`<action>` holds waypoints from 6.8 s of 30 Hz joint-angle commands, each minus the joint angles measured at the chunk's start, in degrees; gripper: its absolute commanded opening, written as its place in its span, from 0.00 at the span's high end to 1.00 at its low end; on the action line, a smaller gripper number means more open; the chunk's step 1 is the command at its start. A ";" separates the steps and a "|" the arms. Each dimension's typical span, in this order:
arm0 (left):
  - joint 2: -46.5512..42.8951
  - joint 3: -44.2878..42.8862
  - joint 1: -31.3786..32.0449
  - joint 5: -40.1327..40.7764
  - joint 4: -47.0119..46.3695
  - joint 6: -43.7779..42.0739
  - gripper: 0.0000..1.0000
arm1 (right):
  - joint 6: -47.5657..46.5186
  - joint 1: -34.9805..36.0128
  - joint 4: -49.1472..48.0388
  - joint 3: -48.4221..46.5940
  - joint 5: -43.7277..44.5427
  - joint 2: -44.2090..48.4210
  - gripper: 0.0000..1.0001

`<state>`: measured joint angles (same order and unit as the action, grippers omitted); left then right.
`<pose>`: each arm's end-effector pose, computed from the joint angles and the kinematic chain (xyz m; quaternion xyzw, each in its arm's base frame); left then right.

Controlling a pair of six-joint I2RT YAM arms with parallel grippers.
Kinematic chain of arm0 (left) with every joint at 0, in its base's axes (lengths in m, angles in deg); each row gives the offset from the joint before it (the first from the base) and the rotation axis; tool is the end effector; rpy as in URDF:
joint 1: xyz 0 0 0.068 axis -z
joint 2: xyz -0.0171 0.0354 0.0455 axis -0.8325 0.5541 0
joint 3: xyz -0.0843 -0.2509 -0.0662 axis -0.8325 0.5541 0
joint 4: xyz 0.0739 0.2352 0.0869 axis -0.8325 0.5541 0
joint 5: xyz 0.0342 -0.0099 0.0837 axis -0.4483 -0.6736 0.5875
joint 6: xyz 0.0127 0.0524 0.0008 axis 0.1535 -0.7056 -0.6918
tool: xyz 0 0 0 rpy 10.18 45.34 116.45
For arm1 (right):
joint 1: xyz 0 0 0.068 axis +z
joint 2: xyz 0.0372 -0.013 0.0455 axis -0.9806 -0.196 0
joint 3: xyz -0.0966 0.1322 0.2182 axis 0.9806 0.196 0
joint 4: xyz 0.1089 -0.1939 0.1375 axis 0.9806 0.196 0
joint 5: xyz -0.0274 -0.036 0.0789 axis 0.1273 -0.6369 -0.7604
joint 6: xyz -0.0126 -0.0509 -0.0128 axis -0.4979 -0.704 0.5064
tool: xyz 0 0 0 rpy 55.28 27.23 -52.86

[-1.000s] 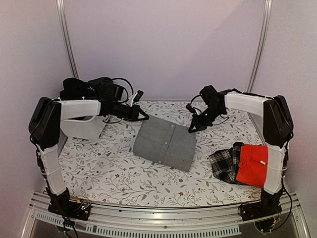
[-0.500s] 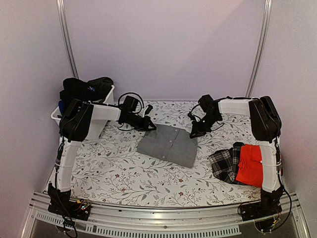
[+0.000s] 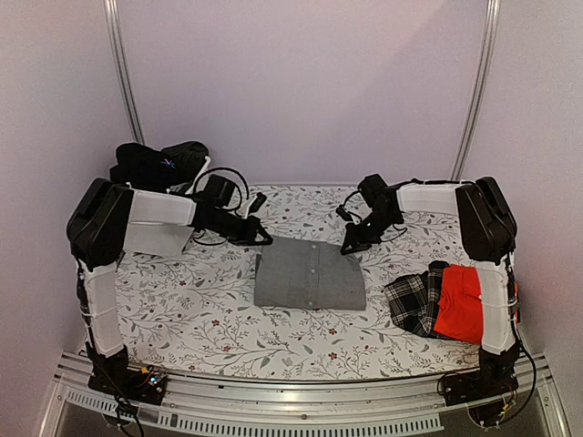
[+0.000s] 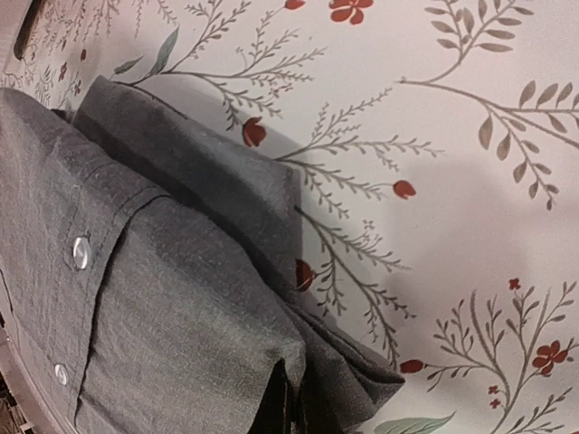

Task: Fold and stack the mixed laundry pile
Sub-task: Smooth out the square-folded shirt at the center of the board, then pick up the square-folded shirt from the center of the board, then pass from the left arm to the right, then turn over the square-folded shirt at the center of the board.

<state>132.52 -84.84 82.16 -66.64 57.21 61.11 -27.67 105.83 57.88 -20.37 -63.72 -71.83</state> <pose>0.3804 -0.2070 0.1501 0.1808 0.8852 -0.3807 0.1970 0.4014 0.2225 0.1438 -0.2464 0.9285 0.2508 0.1199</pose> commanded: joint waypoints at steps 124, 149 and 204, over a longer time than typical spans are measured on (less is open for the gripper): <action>2.73 4.90 36.10 46.31 -10.88 -43.78 0.47 | 43.79 -5.28 -35.34 45.26 -21.83 32.70 0.19; 1.02 -5.00 31.87 30.30 -14.96 -26.54 1.00 | 56.97 -5.57 -41.66 42.37 -23.47 22.47 0.03; -7.60 -5.76 23.79 32.25 4.39 -13.22 0.00 | 6.51 -15.61 35.72 -17.83 42.26 11.66 1.00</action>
<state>125.74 -90.15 107.01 -35.43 57.78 46.58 -15.61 90.51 85.07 -32.50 -43.05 -60.44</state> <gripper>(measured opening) 0.996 0.027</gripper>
